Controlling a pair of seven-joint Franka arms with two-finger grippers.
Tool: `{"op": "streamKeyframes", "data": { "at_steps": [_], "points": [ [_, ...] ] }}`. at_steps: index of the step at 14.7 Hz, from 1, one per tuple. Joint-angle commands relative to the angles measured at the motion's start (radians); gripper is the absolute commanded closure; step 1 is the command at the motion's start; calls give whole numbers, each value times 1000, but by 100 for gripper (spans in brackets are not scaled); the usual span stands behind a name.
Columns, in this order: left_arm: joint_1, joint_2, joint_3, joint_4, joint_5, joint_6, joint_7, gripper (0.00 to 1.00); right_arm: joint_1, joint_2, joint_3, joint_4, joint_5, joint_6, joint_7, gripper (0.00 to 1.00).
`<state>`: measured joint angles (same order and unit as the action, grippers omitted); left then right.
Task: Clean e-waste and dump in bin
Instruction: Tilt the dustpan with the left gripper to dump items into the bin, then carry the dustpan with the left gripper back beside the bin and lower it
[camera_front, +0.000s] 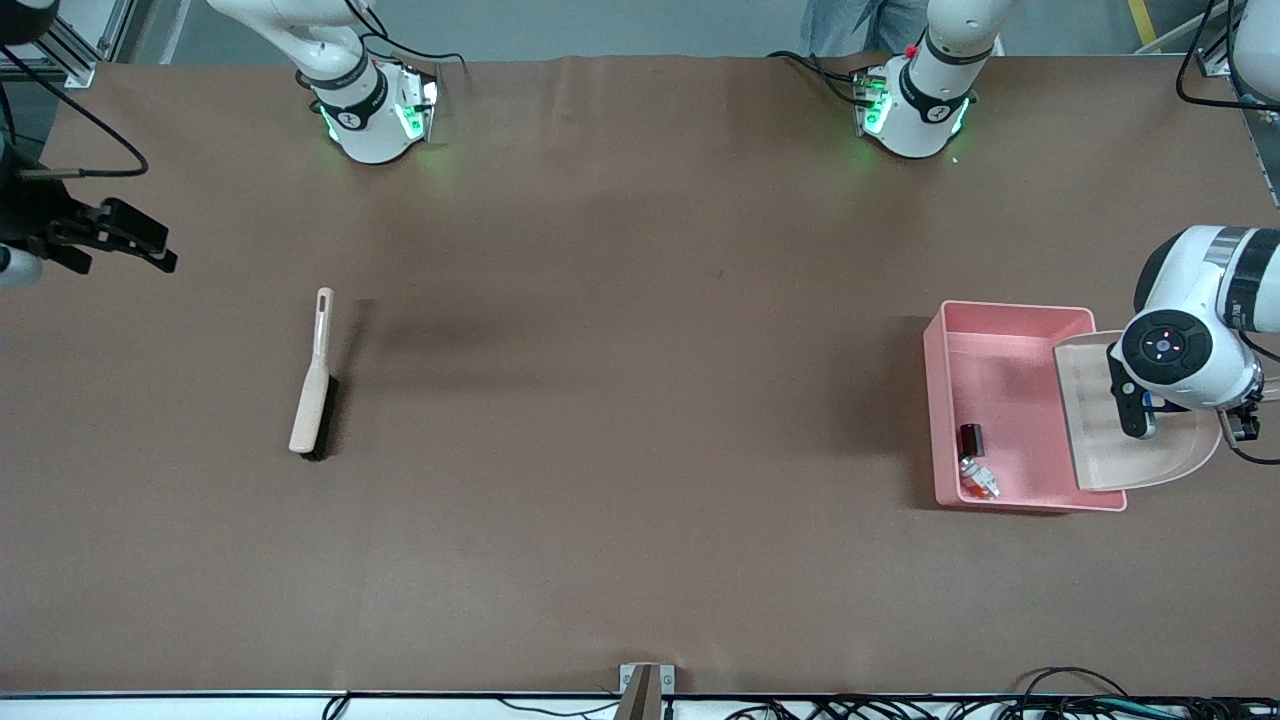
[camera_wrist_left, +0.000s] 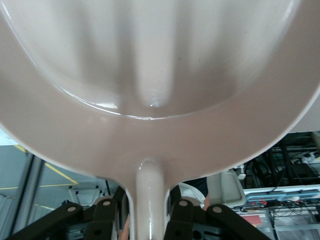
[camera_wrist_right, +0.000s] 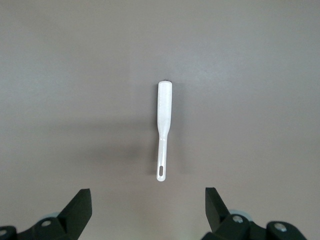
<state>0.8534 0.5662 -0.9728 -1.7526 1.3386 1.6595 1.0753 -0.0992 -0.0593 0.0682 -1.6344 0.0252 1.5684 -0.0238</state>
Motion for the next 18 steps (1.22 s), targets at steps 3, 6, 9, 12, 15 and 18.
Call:
{"op": "streamKeyframes", "data": {
  "at_steps": [3,6,9,12,15,18],
  "points": [
    [-14,-16,-205,57,-44,-14,-47,99,-5,18,-2,44,-21,-19,1,0],
    [-149,18,-210,90,-108,-12,-197,99,-5,19,-5,62,-24,-16,-11,0],
    [-244,108,-210,91,-137,-3,-299,98,-7,36,-5,105,-27,-19,-10,0],
    [-328,205,-204,104,-173,38,-357,98,3,36,-2,113,-66,-21,-2,0],
    [-451,256,-144,99,-187,55,-460,98,-16,36,-7,100,-68,-2,7,0],
    [-571,259,-54,101,-223,57,-550,98,-17,35,-4,99,-60,-8,41,0]
  ]
}}
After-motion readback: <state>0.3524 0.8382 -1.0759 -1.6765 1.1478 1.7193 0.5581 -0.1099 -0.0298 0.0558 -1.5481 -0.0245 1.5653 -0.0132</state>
